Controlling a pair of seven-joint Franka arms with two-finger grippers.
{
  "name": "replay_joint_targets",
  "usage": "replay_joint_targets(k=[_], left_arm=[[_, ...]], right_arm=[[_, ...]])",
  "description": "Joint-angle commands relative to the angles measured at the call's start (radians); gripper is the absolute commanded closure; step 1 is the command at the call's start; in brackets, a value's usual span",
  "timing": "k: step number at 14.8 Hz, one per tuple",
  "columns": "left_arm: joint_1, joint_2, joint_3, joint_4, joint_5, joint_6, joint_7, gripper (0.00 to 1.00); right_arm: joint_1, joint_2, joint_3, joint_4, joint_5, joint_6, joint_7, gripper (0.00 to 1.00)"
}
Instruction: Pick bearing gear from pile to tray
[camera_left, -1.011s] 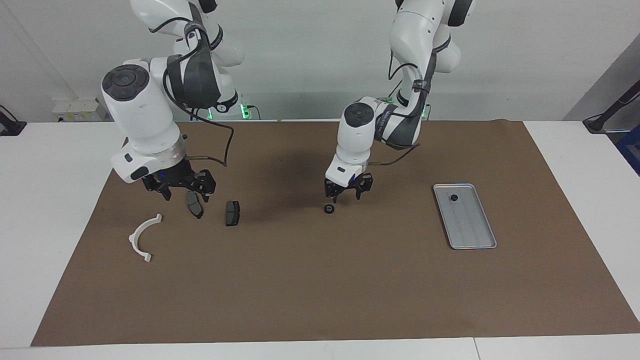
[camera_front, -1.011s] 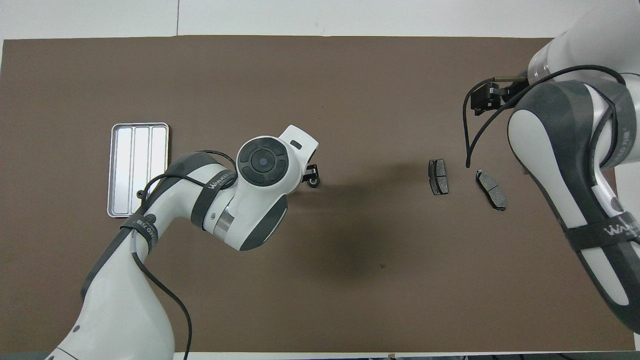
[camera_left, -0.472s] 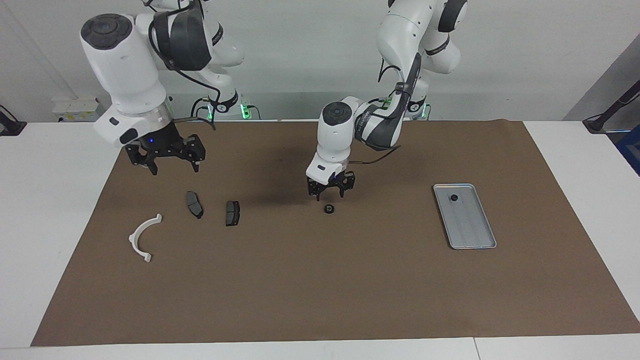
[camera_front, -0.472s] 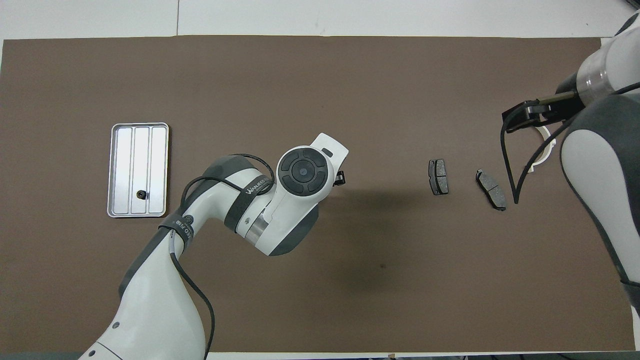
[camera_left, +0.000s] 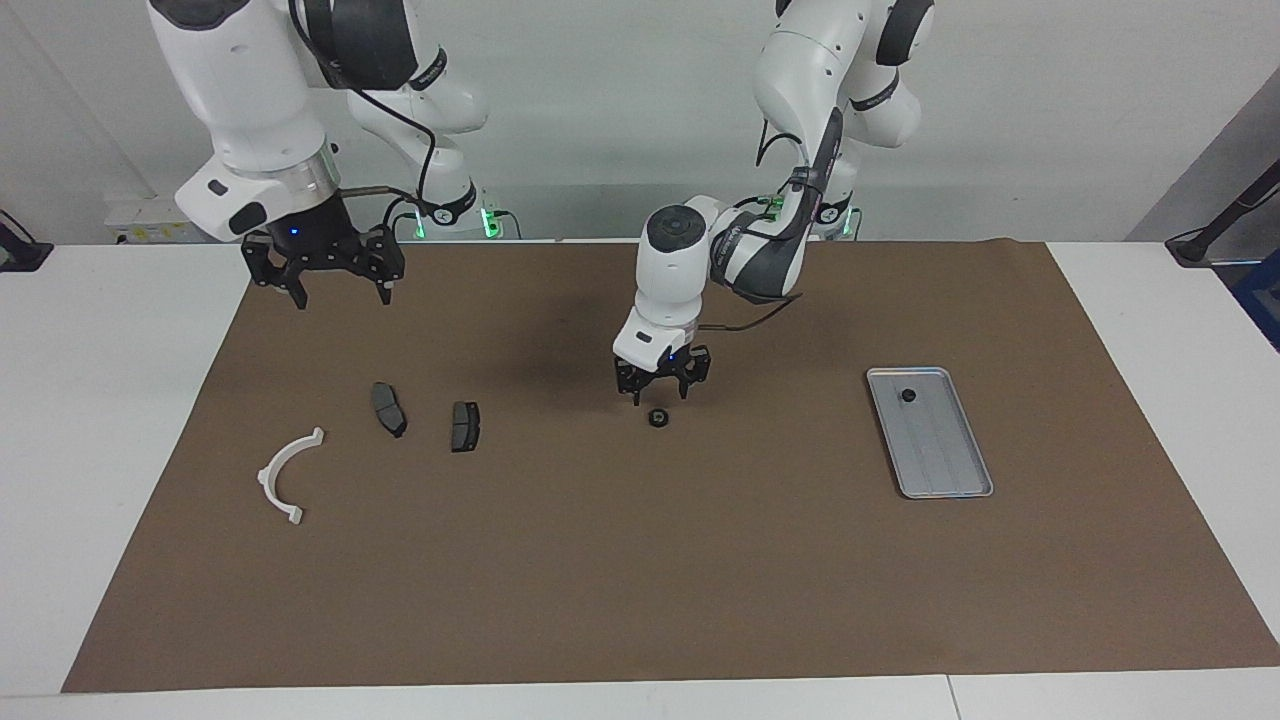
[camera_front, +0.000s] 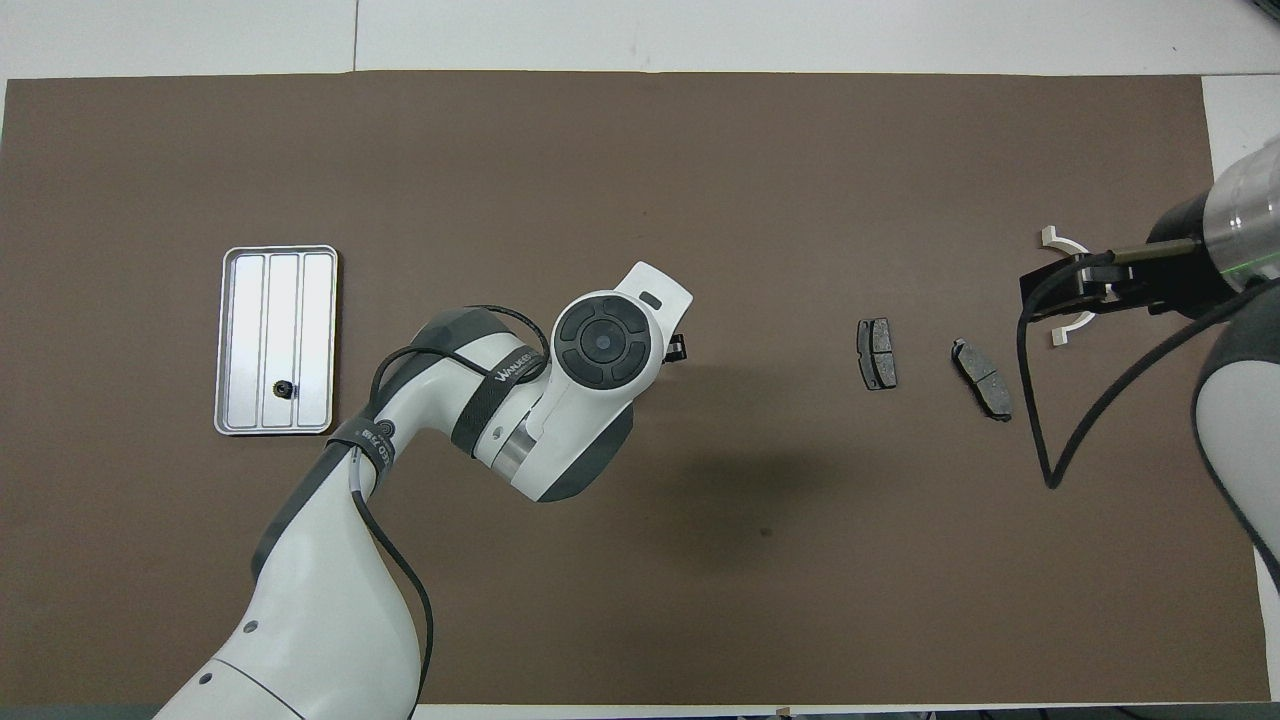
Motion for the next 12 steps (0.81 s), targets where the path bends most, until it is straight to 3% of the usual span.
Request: replay_joint_targets(k=[1, 5, 7, 8, 9, 10, 11, 12], left_arm=[[-0.002, 0.018, 0.006, 0.003, 0.023, 0.024, -0.015, 0.18], [-0.014, 0.055, 0.008, 0.005, 0.023, 0.047, -0.021, 0.2], [-0.016, 0.058, 0.008, 0.006, 0.023, 0.048, -0.029, 0.32], [-0.016, 0.058, 0.008, 0.006, 0.023, 0.044, -0.033, 0.42], [-0.016, 0.058, 0.008, 0.01, 0.023, 0.043, -0.034, 0.58], [-0.016, 0.058, 0.008, 0.011, 0.023, 0.041, -0.034, 0.84], [-0.016, 0.058, 0.008, 0.013, 0.023, 0.04, -0.035, 1.0], [-0.016, 0.058, 0.008, 0.014, 0.021, 0.038, -0.038, 1.0]], right_arm=[[0.006, -0.013, -0.021, -0.04, 0.034, 0.024, 0.025, 0.0], [0.006, -0.01, -0.02, -0.046, 0.032, 0.036, 0.028, 0.0], [0.006, -0.01, -0.02, -0.046, 0.032, 0.038, 0.026, 0.0], [0.006, -0.01, -0.02, -0.046, 0.032, 0.038, 0.026, 0.0], [0.003, -0.01, -0.02, -0.046, 0.032, 0.038, 0.025, 0.0], [-0.005, -0.01, -0.018, -0.049, 0.032, 0.039, 0.022, 0.0], [-0.005, -0.01, -0.018, -0.049, 0.032, 0.042, 0.02, 0.0], [-0.005, -0.008, -0.018, -0.051, 0.031, 0.057, 0.01, 0.0]])
